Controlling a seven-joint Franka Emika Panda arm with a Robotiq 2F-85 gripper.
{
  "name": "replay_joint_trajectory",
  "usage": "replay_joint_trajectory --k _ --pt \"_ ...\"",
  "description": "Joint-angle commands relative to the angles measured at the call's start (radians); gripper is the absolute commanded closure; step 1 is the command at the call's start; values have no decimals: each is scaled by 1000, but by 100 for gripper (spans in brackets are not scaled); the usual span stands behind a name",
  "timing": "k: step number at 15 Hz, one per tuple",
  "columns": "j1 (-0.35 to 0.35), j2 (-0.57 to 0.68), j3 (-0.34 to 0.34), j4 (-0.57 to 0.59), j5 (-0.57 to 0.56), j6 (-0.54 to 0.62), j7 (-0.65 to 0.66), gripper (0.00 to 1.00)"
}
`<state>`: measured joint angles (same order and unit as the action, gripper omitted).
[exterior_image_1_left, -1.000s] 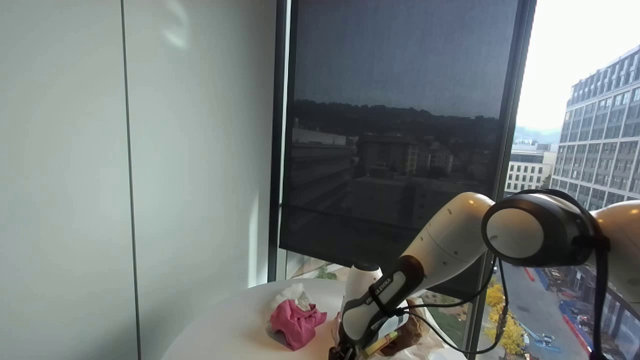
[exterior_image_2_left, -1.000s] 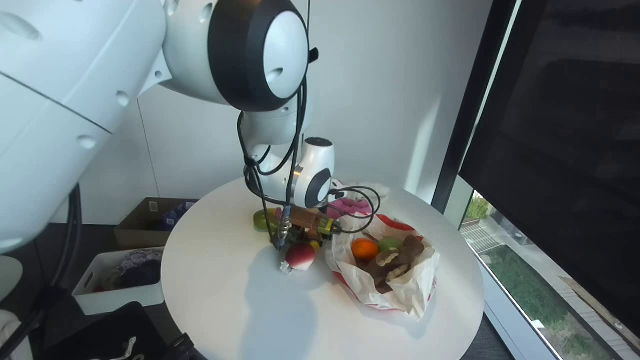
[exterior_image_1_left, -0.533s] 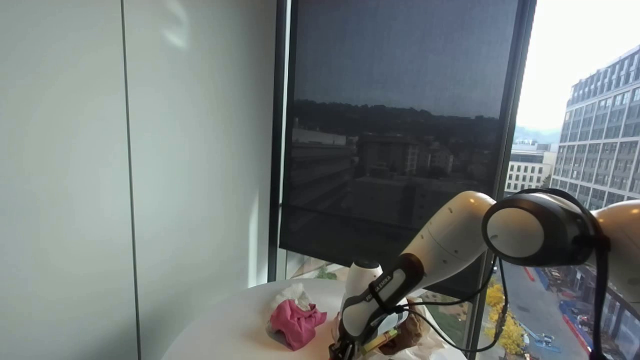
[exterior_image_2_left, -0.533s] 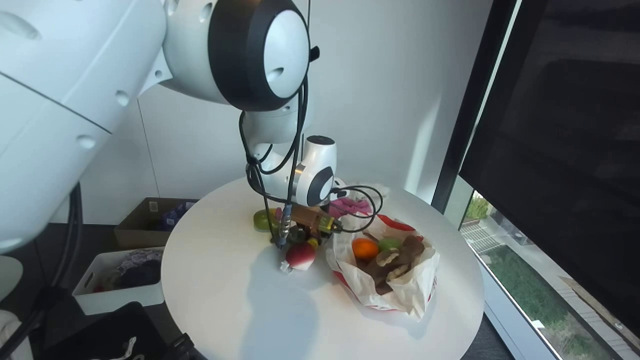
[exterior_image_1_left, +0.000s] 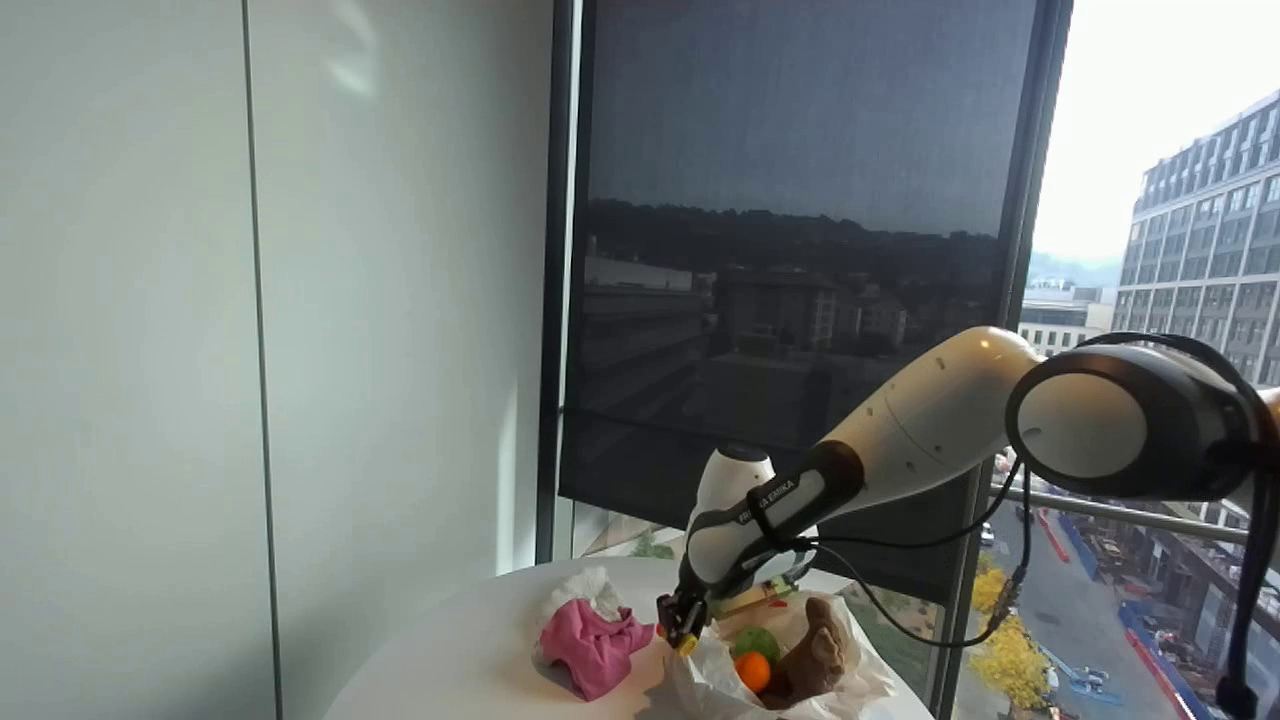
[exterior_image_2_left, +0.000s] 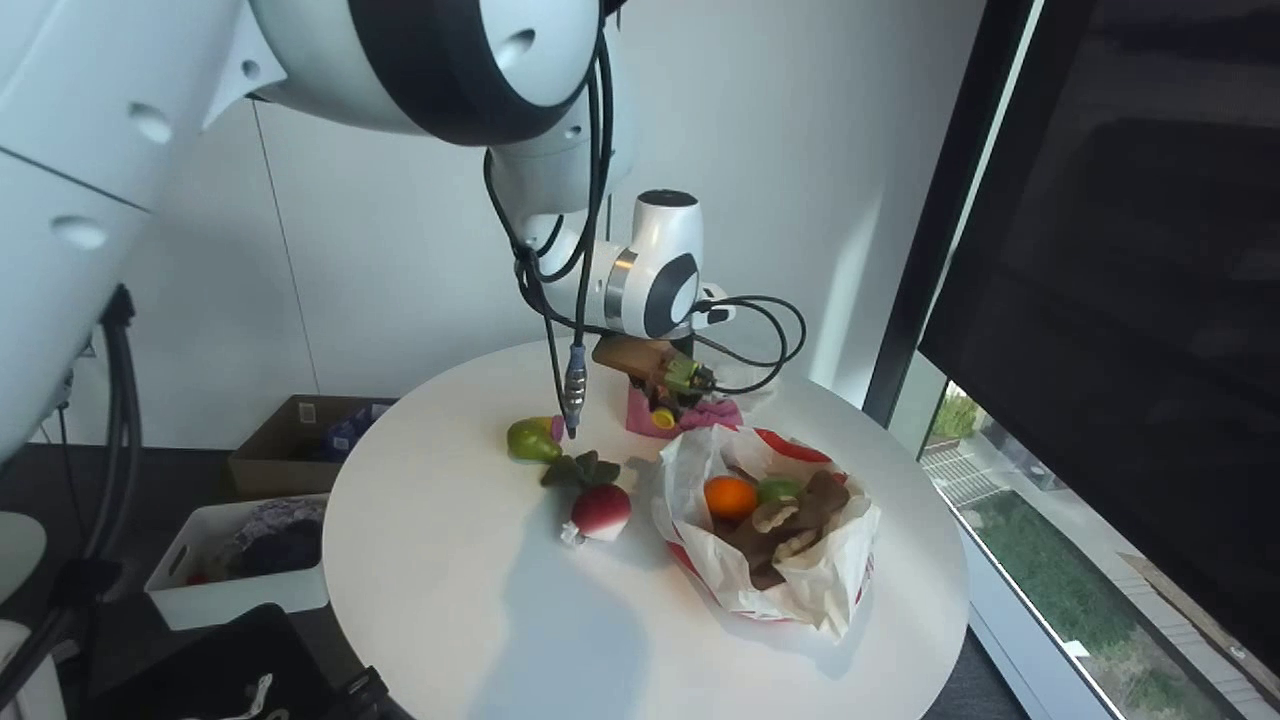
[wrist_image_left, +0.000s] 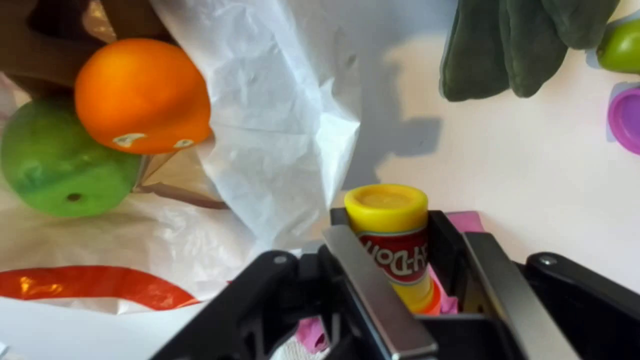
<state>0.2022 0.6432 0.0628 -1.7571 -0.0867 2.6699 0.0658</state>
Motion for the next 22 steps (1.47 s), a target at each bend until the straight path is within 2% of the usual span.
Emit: replay_joint_trajectory --k 1,3,5,9,12,16,21,22 --pt "48 -89 -126 -19 -85 -20 102 83" --pt "63 -91 -192 -19 -173 -66 135 83" --pt "65 -58 -238 -25 -265 -30 149 83" --pt "65 36 -284 -19 -375 50 167 83" --pt "72 92 -280 -8 -391 116 150 83" --pt "141 136 -335 6 -444 242 135 83" --pt "160 173 -362 16 -416 246 113 83" --pt "162 177 -369 14 -413 243 118 66"
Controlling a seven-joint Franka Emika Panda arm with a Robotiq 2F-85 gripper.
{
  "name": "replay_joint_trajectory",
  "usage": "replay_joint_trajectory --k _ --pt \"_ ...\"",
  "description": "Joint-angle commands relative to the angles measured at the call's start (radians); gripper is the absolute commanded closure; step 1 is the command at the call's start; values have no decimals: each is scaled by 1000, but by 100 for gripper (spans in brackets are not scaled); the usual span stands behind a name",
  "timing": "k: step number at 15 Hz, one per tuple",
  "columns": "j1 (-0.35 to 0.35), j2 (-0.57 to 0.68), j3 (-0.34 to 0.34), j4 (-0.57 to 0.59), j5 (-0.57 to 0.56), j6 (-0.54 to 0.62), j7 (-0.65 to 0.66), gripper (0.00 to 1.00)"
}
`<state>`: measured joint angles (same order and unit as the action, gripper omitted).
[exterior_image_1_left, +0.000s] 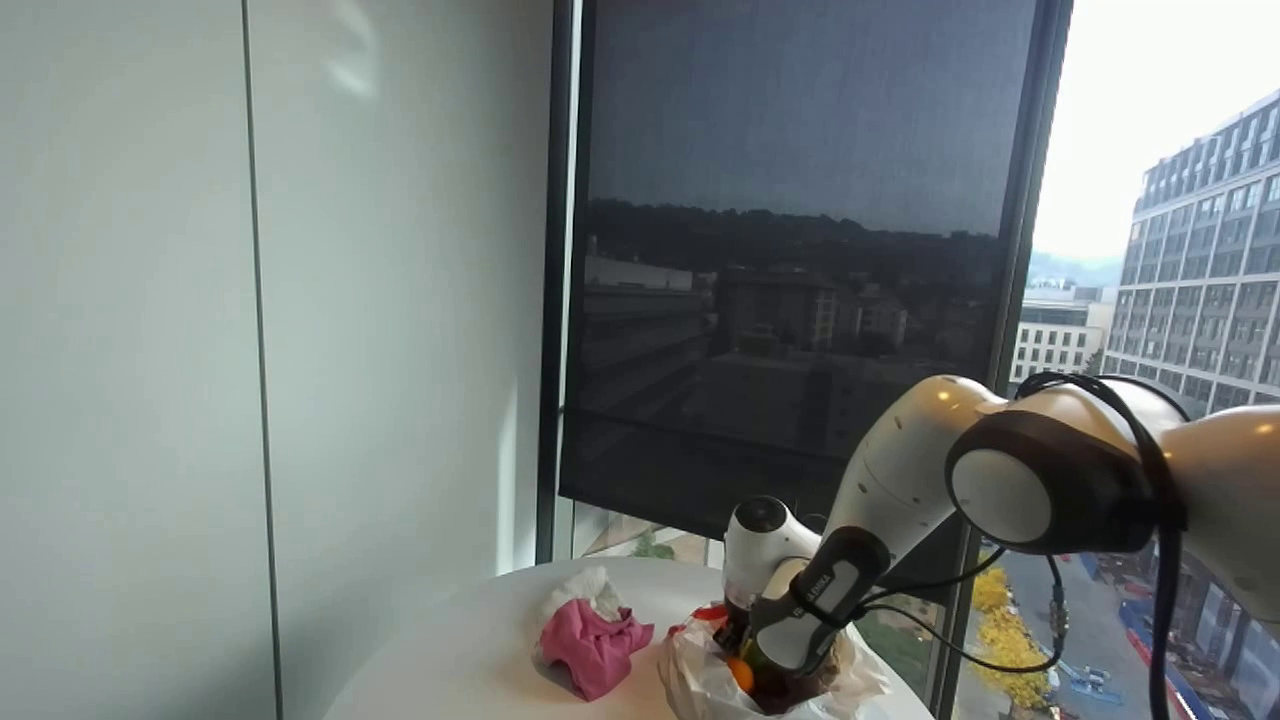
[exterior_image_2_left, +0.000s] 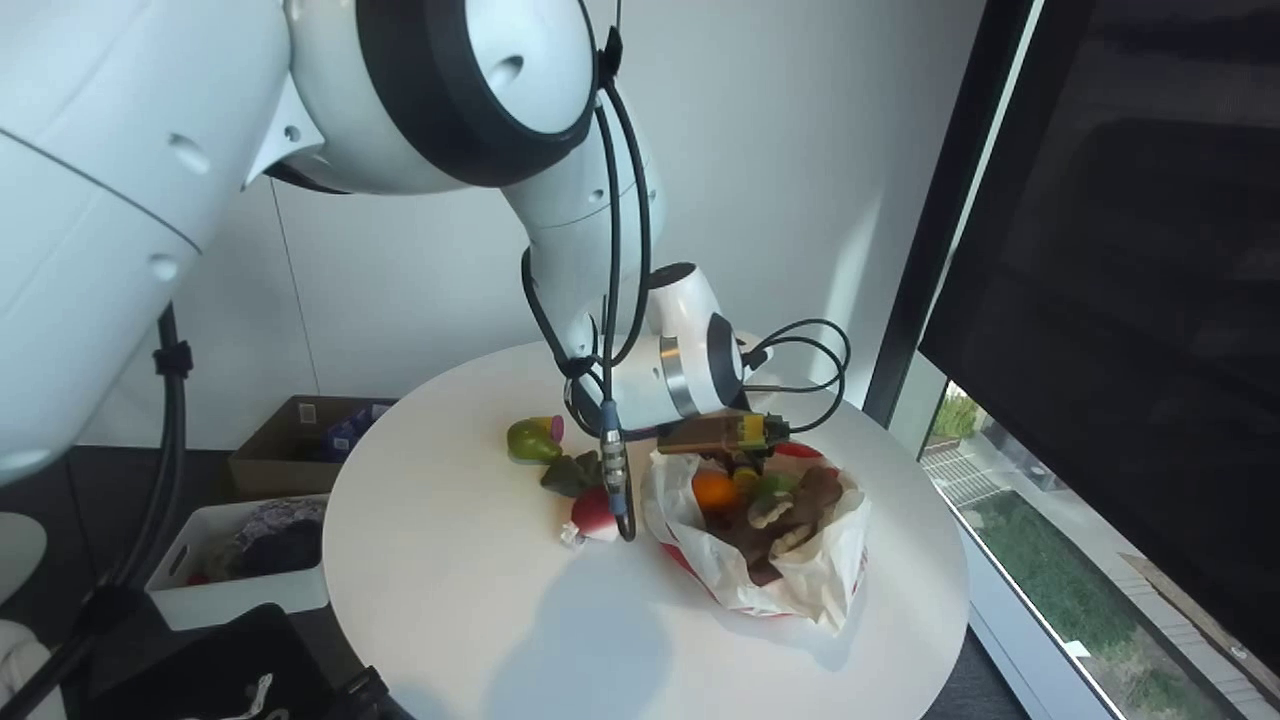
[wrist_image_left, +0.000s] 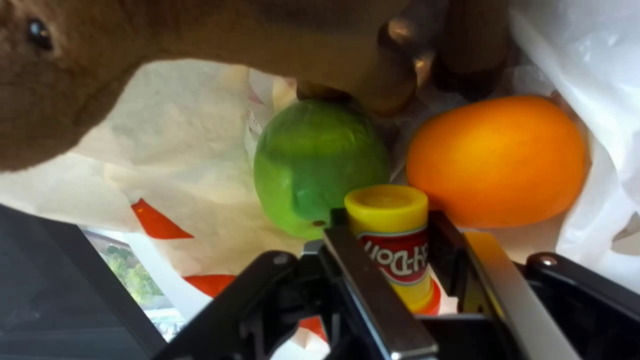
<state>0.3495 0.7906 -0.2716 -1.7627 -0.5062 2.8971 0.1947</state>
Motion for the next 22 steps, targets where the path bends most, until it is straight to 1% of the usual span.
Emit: replay_joint_trajectory --k 1,2,3,6,7,8,10,11,12,13,16,18,20,22 --pt "21 32 -48 23 5 22 -2 33" --pt "25 28 -52 23 8 24 4 33" --pt "31 24 -59 22 7 31 8 28" --pt "47 -21 -53 11 14 37 3 5" --pt "45 -49 -34 1 24 28 -7 0" --pt "53 -69 -28 -5 28 34 -7 0" --pt "49 -116 17 -23 52 5 -23 0" --pt "21 -144 81 -41 86 -26 -52 0" --pt "12 -162 117 -56 110 -53 -60 0" --pt "-8 -174 173 -70 144 -79 -83 0" --pt "-67 -186 340 -94 270 -158 -154 0" --pt "-87 -165 422 -88 341 -196 -191 0" --pt "-96 -137 485 -74 400 -232 -220 0" --pt "-107 -101 536 -60 448 -241 -259 0"
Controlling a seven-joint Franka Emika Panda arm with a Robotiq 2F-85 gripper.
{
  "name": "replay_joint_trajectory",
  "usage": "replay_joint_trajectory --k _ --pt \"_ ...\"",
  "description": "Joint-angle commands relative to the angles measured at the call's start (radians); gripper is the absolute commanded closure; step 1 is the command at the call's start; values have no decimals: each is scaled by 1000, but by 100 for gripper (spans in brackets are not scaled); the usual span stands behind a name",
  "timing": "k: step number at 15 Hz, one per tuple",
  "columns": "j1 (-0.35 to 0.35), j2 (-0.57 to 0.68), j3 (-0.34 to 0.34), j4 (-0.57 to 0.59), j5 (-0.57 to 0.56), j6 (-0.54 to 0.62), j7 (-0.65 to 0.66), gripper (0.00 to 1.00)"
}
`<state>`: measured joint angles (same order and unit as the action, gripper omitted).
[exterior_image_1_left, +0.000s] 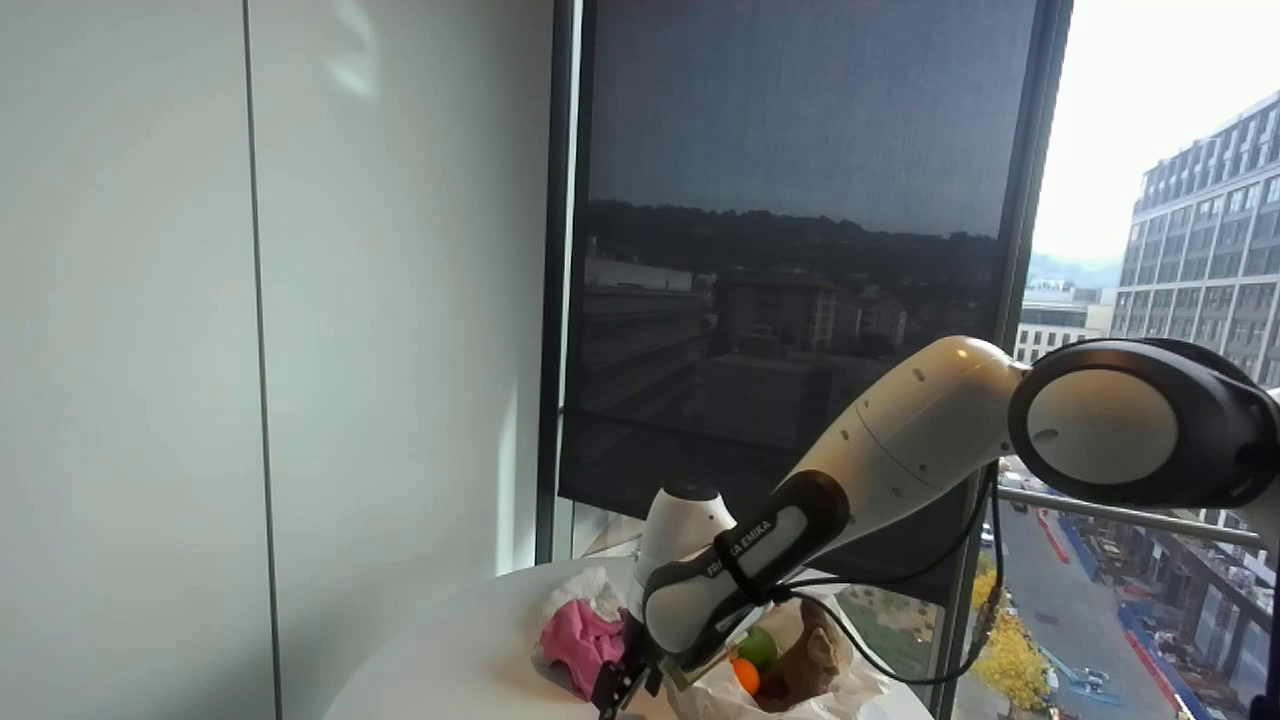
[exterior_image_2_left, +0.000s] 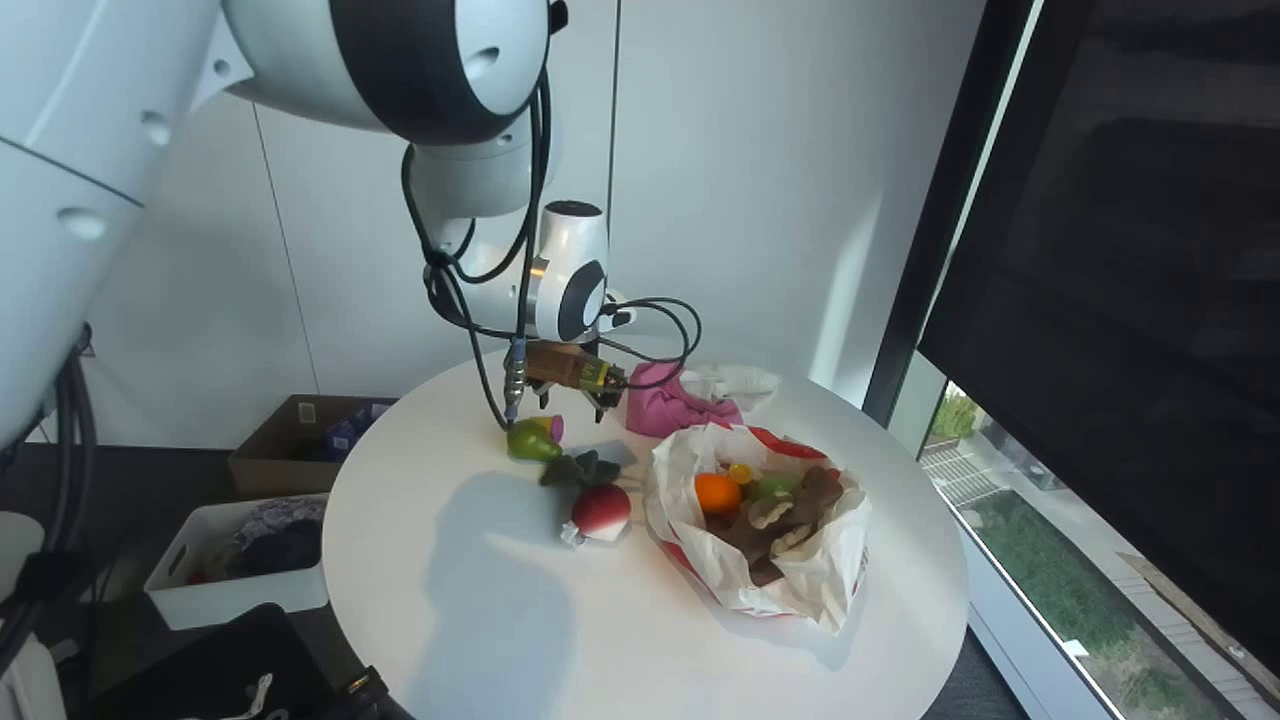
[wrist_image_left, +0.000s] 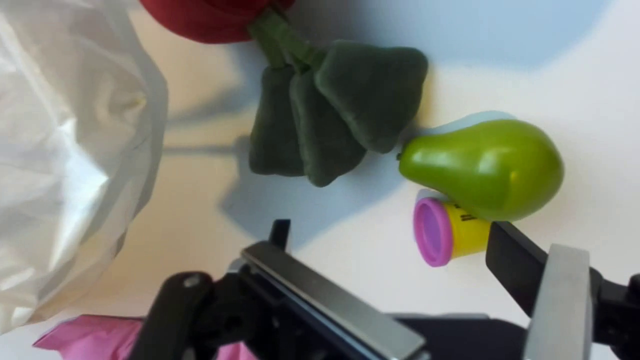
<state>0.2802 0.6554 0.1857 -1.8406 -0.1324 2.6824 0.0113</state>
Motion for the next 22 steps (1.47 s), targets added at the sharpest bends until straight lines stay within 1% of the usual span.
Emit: replay_joint_trajectory --k 1,3,7,9,14,20,22 --pt "-37 53 92 22 88 -26 -89 0" --pt "-44 80 124 23 114 -20 -125 0" --pt "-33 118 153 3 78 45 -227 0" --pt "-11 129 143 -10 28 110 -283 0" --pt "5 157 124 -38 -113 222 -398 0" --pt "60 140 31 -79 -313 358 -457 0" --pt "97 139 -21 -76 -375 428 -456 0"
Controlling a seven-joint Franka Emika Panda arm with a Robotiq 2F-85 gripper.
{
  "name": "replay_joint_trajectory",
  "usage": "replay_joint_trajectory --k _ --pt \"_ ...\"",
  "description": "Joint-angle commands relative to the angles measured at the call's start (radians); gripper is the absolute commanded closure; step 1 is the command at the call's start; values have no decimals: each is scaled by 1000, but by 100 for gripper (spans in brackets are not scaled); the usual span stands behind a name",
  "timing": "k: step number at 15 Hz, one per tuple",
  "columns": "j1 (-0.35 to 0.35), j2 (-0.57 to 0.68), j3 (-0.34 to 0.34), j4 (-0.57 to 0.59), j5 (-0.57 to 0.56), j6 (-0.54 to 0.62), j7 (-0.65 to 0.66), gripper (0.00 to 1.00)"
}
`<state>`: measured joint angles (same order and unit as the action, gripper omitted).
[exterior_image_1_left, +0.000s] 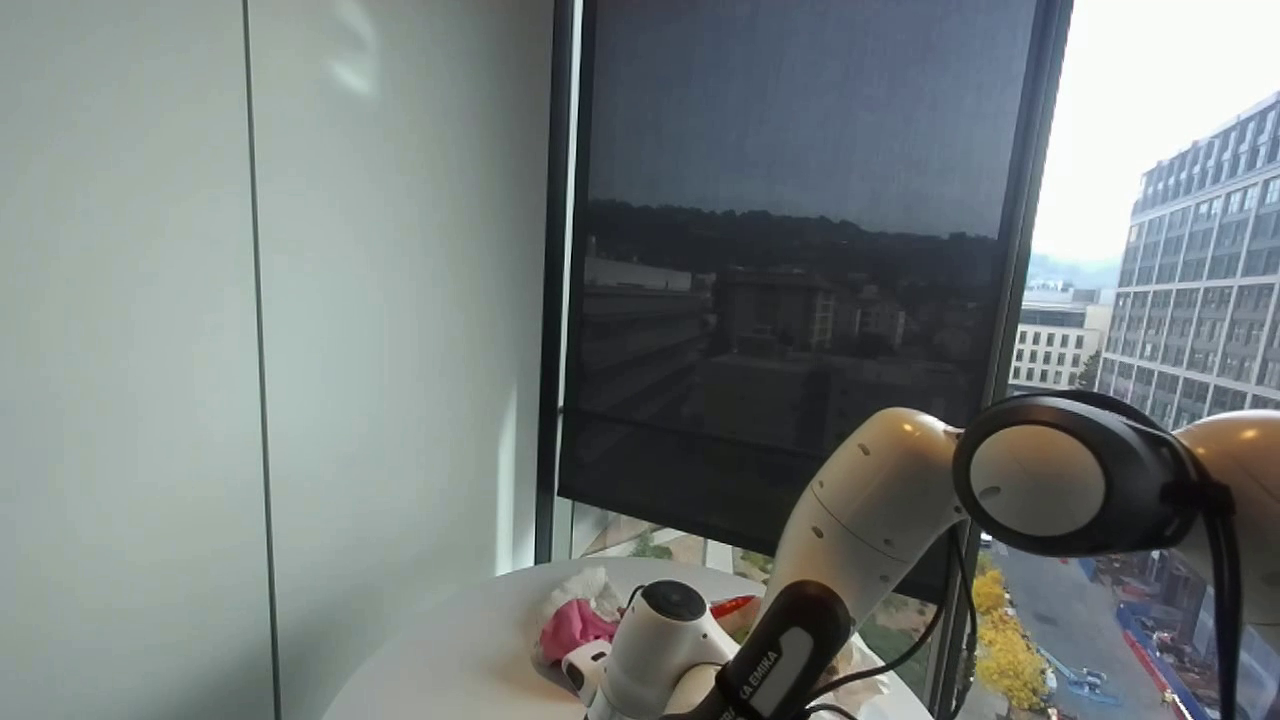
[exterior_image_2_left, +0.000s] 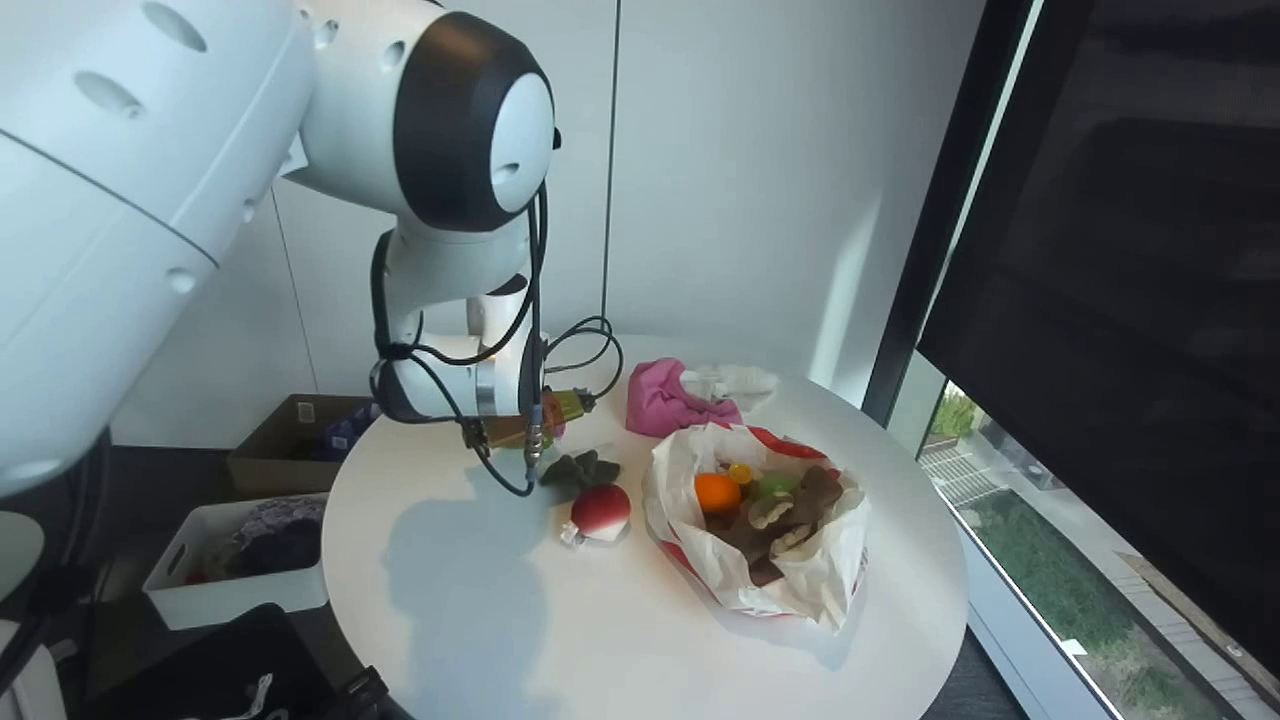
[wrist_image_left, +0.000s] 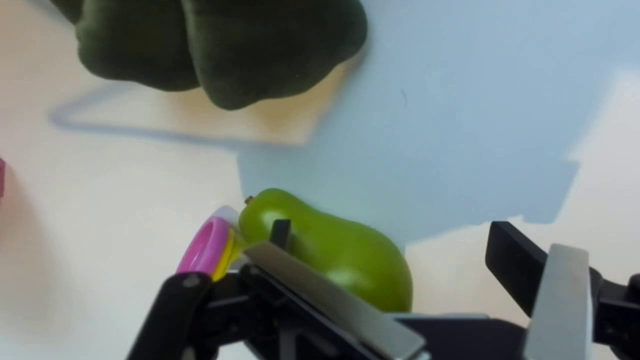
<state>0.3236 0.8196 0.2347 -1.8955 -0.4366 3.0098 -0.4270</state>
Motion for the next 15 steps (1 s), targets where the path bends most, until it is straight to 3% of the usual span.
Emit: replay_joint_trajectory --k 1,4,14,15 --pt "74 -19 -98 -15 -98 144 -14 0" --pt "124 4 -164 -1 -137 258 -12 0" --pt "232 80 -277 18 -117 402 -7 0" --pt "241 86 -286 19 -114 417 -6 25"
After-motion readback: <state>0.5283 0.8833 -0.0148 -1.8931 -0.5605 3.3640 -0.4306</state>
